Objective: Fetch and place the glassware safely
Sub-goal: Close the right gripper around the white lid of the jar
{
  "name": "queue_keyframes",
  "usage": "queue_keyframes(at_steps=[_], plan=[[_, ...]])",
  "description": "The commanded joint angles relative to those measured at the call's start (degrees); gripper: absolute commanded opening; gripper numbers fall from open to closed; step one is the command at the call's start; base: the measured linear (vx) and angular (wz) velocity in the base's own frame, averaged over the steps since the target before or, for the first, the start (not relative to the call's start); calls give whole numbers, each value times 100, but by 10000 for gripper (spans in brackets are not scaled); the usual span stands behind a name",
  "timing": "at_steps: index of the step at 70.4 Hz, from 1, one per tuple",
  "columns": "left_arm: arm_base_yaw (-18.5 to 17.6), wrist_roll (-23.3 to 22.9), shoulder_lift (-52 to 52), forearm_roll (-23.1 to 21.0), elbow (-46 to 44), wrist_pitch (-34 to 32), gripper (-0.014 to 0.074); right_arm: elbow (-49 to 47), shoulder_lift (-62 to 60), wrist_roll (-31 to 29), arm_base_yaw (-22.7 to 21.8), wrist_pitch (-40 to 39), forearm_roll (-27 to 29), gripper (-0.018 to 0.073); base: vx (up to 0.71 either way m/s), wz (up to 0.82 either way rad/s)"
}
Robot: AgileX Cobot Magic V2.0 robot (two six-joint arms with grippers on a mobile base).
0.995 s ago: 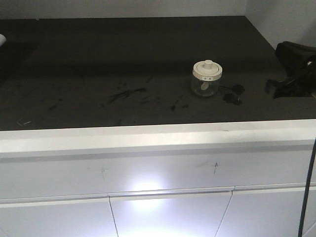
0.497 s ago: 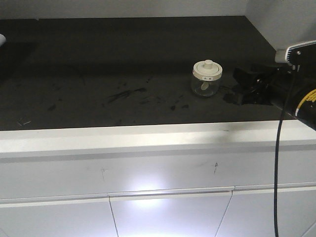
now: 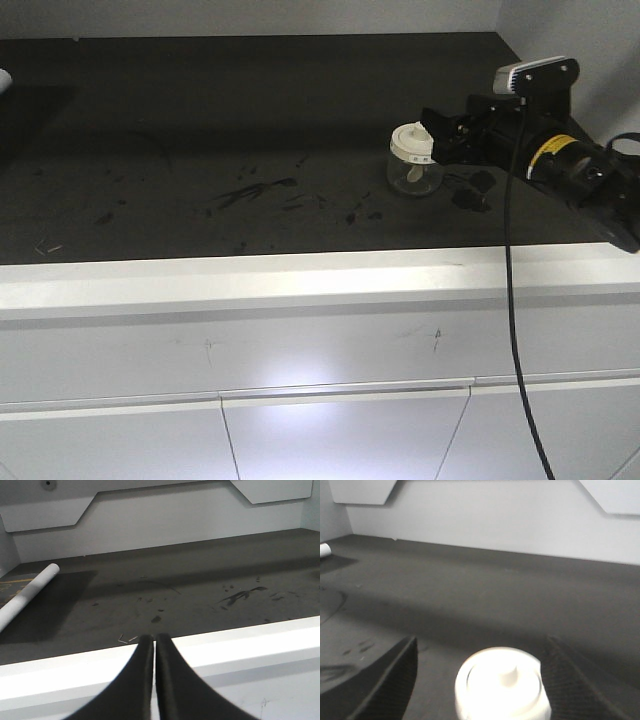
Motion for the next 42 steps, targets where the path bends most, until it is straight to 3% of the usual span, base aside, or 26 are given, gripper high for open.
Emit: queue_keyframes(at_steps=[1, 24, 42], plan=[[11, -31, 69, -49, -154, -381, -7, -549, 108, -96, -7, -496, 145, 498, 0, 0], [11, -31, 69, -49, -154, -381, -7, -1869, 1273, -96, -3, -511, 125, 498, 0, 0], [11, -31, 69, -49, -154, -381, -7, -2136, 1598, -35, -3, -444, 99, 498, 0, 0]])
